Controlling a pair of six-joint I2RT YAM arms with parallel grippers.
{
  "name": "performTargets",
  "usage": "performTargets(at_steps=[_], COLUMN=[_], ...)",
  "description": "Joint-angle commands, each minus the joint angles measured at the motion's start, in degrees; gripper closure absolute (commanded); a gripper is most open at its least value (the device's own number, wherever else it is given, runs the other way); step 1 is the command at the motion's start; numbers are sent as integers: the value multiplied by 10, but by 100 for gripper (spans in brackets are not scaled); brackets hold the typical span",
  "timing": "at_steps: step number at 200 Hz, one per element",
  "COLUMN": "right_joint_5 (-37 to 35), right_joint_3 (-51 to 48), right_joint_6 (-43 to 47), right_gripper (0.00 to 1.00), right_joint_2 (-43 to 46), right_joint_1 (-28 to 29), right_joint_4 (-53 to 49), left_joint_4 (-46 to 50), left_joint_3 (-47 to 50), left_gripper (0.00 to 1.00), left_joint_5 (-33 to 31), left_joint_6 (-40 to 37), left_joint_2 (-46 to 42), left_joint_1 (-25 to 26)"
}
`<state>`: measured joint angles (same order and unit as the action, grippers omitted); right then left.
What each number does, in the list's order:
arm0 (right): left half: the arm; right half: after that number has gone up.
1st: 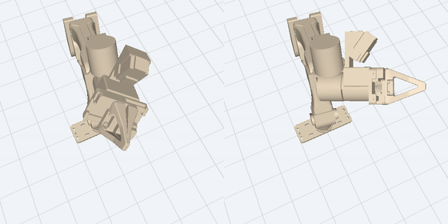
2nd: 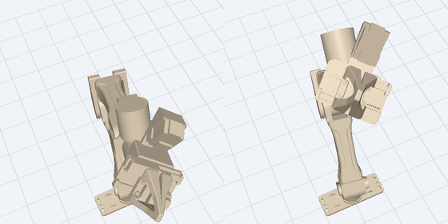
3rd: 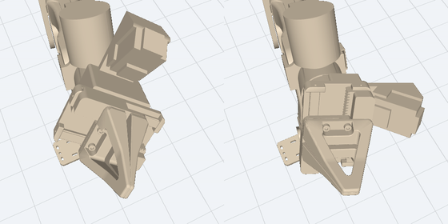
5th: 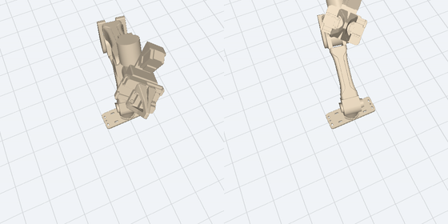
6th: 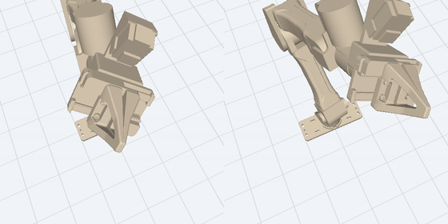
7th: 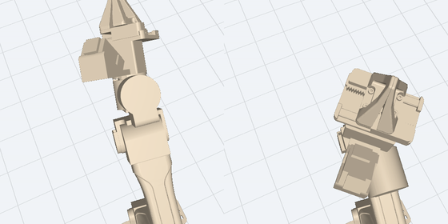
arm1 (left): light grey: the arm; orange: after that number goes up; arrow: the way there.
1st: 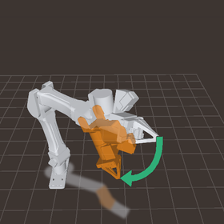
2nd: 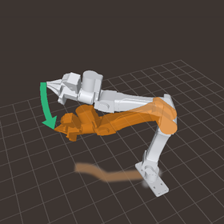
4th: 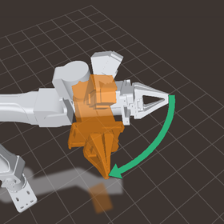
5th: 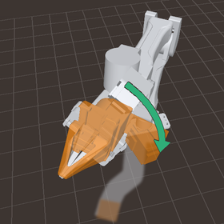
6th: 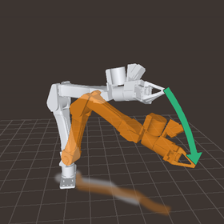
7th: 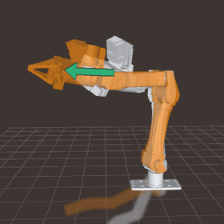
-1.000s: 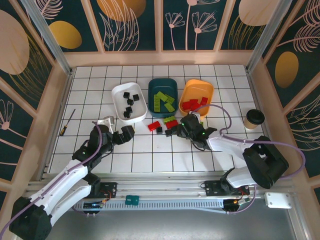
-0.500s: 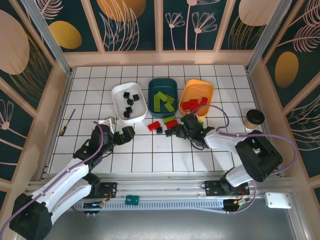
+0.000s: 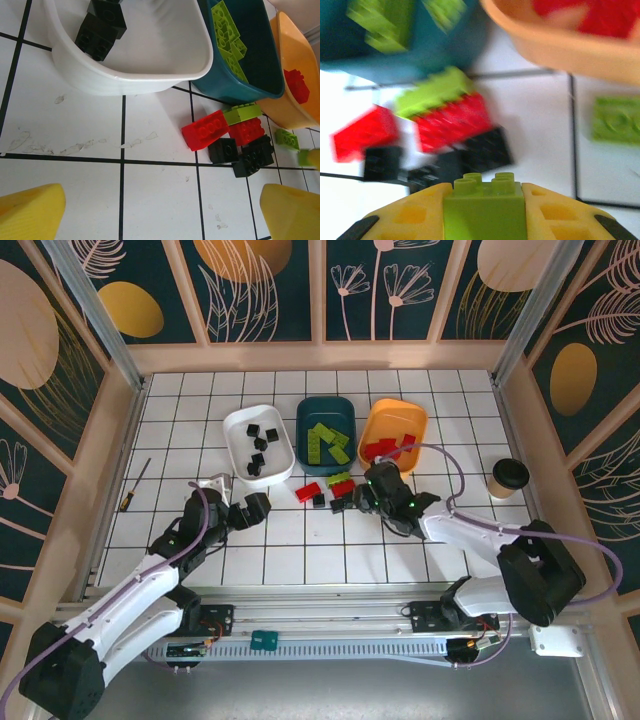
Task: Sort the legos into containers by color
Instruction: Pick up the lego from the center of the table, then place the lego in the container, then move the lego to the bottom-center of the table.
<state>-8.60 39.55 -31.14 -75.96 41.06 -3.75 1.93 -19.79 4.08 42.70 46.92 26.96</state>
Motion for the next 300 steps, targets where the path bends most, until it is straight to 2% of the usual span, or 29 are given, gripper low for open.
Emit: performTargets(at_steps=[1,50,74,82,88,94,99,108,127,186,230,263,279,300], right_joint_5=[18,3,0,-1,-3,-6,-7,-11,-19,-39,-49,-57,-63,-66], right_joint_3=[84,295,370,384,393,401,404,401,360,145,37,0,-10,-19], right_joint_6=[29,64,66,67,69,70,69,69,68,17,-14,-20,-21,-22], right_gripper=[70,69,66,61,53,40,33,27,22,23,23,23,23,23], right_joint_2=[-34,-267,-344,-356,-363,-366,-365,-356,-306,-122,-8,57,74,93], right_joint_1=[6,-9,-21,-22,-21,-21,-20,-18,-9,18,20,20,20,21], right_joint_4=[16,25,17,16,15,12,10,10,27,65,55,38,29,22], left_joint_4=[-23,-20,-20,-22,-24,-25,-26,-25,-29,-62,-65,-57,-49,-48], left_joint_3=[-2,-17,-21,-24,-26,-28,-32,-42,-66,-178,-256,-291,-301,-304], left_gripper=[1,3,4,5,5,5,5,5,5,16,25,30,36,38], left_joint_5=[13,24,17,15,12,5,-3,-22,-59,-132,-166,-171,-173,-174], left_joint_6=[0,-10,-16,-18,-19,-20,-22,-25,-31,-70,-65,-51,-46,-42], left_joint_2=[11,34,58,68,76,84,91,106,147,343,445,489,510,546], left_joint_1=[2,3,5,8,13,20,28,44,79,165,168,163,157,152])
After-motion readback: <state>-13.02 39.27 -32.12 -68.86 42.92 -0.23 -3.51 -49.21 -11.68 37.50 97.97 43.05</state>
